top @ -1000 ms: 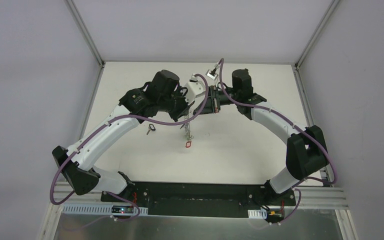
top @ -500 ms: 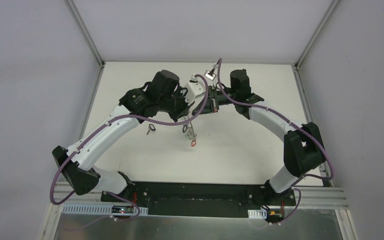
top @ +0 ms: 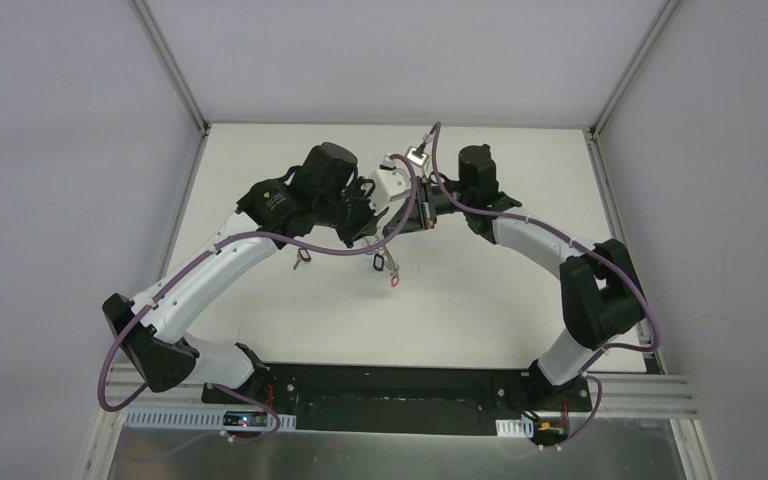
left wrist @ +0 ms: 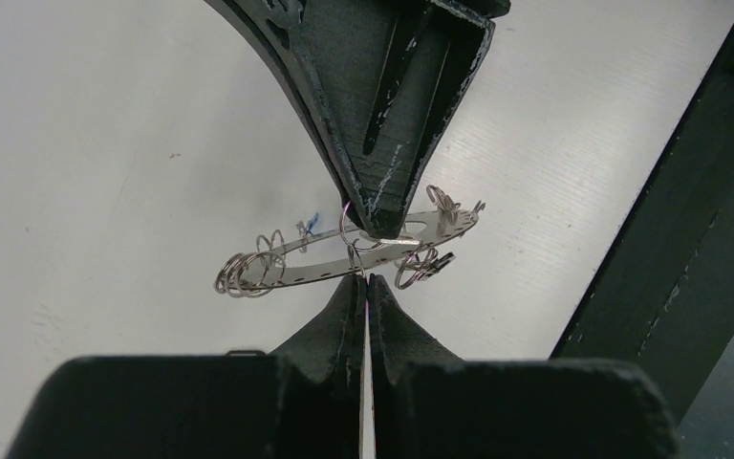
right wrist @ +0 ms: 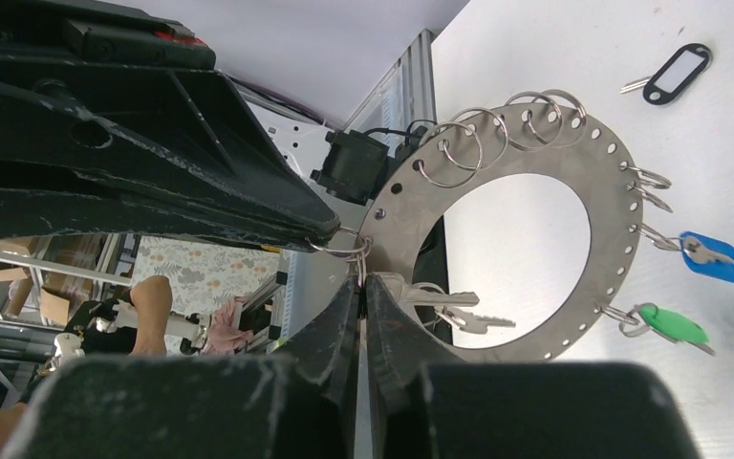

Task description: Put the keys on the keyring

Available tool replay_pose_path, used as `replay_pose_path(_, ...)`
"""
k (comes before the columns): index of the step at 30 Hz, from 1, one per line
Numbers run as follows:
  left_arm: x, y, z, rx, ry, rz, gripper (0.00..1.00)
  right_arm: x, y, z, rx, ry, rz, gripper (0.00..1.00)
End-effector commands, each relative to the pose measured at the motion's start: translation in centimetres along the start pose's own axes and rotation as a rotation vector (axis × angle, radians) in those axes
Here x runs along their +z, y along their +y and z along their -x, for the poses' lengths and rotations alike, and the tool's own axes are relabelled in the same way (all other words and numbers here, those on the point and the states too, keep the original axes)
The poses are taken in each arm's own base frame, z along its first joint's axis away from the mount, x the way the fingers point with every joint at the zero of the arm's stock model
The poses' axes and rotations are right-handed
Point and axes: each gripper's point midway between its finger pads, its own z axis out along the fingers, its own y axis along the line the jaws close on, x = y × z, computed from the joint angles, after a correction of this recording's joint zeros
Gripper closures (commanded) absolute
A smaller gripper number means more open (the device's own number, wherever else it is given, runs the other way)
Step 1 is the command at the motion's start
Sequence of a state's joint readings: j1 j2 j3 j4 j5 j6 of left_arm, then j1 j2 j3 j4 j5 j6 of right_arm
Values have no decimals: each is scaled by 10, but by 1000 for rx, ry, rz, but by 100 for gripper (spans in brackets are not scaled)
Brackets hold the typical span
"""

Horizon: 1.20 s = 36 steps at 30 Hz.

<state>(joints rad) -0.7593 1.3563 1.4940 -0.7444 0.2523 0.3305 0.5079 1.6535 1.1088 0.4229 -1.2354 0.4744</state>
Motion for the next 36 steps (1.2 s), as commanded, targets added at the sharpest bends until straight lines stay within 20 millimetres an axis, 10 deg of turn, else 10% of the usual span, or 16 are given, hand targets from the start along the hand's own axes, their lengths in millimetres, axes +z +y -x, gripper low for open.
replay_pose_path(1,-15,-10,27,51,-129,-36,100,8,12,-5,-54,32,63,92)
replay_pose_path(21,-31,-32,28,59,-177,-167,100,-26,50,-1,-322,15,80,52)
replay_pose_path(36,-32,-48,53,-135,-278,-338,100,-41,76,-15,-581,76,-17,54)
